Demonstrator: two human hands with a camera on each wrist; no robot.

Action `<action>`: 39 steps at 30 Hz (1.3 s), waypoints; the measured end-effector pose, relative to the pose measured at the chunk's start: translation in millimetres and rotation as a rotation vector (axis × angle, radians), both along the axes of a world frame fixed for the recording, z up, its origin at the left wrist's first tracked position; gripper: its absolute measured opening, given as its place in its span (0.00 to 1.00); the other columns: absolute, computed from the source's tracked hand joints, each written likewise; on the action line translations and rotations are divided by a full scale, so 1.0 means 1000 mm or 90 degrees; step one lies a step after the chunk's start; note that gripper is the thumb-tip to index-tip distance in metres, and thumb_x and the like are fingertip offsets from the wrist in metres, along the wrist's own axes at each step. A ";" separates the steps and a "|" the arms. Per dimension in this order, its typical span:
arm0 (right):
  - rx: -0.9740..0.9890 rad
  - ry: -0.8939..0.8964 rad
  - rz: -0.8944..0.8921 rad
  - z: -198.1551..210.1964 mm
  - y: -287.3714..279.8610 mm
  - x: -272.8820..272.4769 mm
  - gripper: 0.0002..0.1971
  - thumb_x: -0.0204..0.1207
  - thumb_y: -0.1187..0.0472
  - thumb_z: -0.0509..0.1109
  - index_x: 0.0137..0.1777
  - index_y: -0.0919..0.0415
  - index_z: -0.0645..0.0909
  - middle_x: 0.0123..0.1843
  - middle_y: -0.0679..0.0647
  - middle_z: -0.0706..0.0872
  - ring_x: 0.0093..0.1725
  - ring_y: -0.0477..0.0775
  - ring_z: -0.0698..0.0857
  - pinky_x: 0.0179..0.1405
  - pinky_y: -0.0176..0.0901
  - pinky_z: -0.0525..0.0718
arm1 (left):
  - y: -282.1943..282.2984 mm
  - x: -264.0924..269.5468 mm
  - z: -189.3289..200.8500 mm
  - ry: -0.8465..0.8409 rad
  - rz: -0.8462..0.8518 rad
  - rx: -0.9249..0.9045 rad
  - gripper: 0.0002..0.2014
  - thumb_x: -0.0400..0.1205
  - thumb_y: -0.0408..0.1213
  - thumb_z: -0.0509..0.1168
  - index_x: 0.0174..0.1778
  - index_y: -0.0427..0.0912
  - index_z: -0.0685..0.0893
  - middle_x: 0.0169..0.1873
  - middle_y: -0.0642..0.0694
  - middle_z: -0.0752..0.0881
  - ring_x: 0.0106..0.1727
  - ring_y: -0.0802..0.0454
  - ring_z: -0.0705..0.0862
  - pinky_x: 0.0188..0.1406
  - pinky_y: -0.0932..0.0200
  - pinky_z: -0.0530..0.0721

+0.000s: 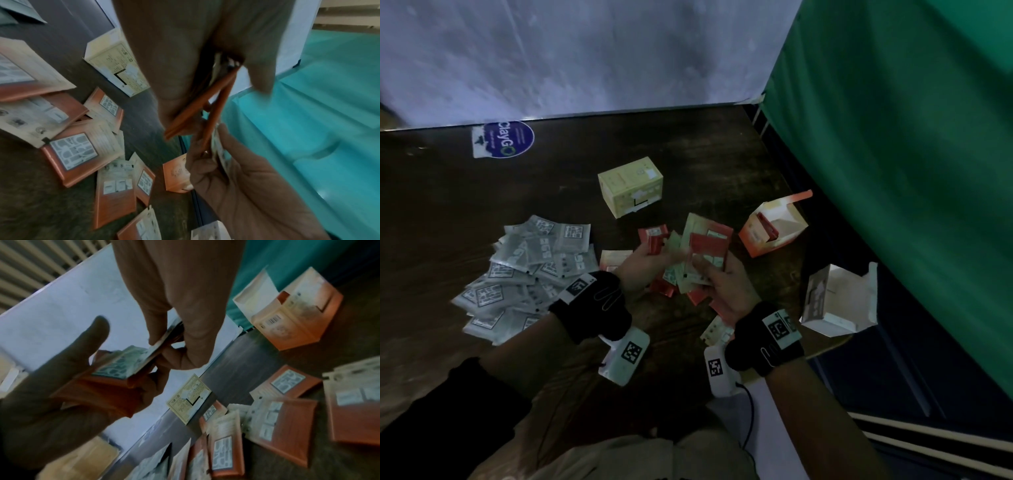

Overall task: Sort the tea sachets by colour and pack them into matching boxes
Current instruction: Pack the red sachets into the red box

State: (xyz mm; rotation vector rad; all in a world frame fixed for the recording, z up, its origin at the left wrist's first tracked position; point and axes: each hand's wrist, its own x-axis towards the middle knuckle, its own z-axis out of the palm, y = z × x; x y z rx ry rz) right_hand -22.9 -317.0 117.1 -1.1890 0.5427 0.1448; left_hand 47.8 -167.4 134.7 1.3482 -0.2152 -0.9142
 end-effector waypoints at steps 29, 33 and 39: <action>-0.434 -0.015 0.172 0.036 -0.024 0.010 0.09 0.71 0.63 0.78 0.48 0.58 0.83 0.46 0.56 0.90 0.46 0.53 0.90 0.49 0.51 0.89 | -0.007 0.024 -0.013 -0.029 0.039 0.044 0.17 0.66 0.39 0.73 0.50 0.45 0.81 0.38 0.50 0.91 0.41 0.54 0.89 0.39 0.59 0.87; -0.379 -0.028 0.033 0.034 -0.029 0.010 0.09 0.74 0.61 0.75 0.52 0.64 0.84 0.45 0.57 0.91 0.43 0.50 0.90 0.40 0.44 0.88 | -0.006 0.028 -0.016 0.086 0.161 -0.015 0.12 0.74 0.36 0.70 0.52 0.41 0.81 0.41 0.42 0.89 0.41 0.47 0.89 0.37 0.52 0.88; -0.334 -0.122 -0.181 0.038 -0.027 0.006 0.05 0.73 0.60 0.77 0.44 0.60 0.85 0.38 0.57 0.89 0.35 0.49 0.89 0.33 0.43 0.87 | -0.002 0.037 -0.013 0.180 0.242 0.015 0.09 0.82 0.32 0.63 0.58 0.44 0.79 0.51 0.38 0.85 0.50 0.43 0.86 0.47 0.47 0.87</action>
